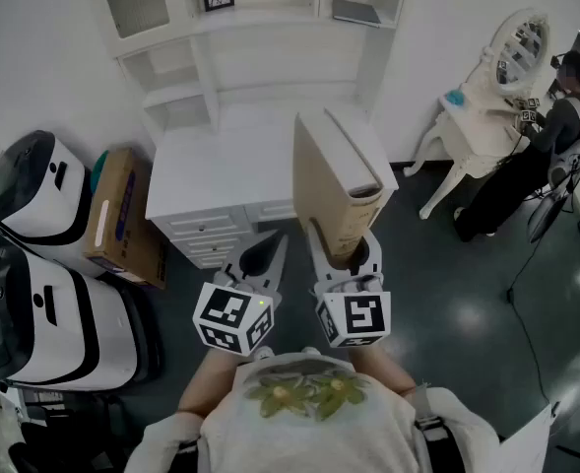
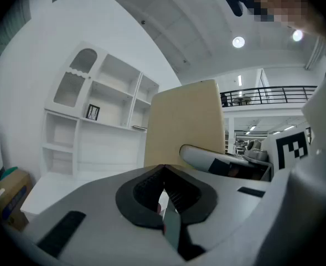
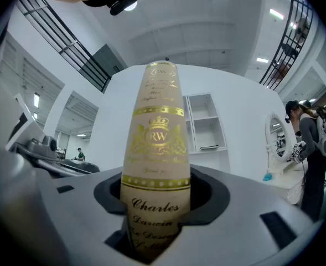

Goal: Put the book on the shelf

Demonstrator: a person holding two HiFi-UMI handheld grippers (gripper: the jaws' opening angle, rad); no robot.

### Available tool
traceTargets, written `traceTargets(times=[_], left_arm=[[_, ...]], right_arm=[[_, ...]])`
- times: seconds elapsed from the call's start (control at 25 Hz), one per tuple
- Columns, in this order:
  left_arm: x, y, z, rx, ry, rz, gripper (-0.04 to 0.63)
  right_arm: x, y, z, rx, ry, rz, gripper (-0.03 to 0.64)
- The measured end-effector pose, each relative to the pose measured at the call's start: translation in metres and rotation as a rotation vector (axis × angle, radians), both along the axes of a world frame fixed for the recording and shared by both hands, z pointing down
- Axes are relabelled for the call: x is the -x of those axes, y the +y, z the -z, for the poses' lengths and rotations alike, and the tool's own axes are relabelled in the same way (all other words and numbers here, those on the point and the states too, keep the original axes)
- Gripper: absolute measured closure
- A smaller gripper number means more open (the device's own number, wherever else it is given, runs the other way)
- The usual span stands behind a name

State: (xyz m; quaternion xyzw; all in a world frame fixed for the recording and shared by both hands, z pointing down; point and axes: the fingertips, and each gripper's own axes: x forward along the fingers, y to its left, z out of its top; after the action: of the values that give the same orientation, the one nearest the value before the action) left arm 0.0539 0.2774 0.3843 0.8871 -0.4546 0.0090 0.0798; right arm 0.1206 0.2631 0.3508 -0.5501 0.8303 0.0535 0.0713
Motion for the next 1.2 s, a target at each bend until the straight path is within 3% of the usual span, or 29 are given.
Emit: traceTargets(times=[0.72,1.2], left_arm=[[-0.046,-0.027,-0.018,0.034,0.011,0.079,0.568],[-0.020,-0.102,-0.036,0.061,0.004,0.073,0.568]], right_arm=[[-0.054,-0.029,-0.009,0.022,-0.031,0.069,0.387],[-0.027,-0.101,-0.026,0.048,-0.047,0.067,0.387]])
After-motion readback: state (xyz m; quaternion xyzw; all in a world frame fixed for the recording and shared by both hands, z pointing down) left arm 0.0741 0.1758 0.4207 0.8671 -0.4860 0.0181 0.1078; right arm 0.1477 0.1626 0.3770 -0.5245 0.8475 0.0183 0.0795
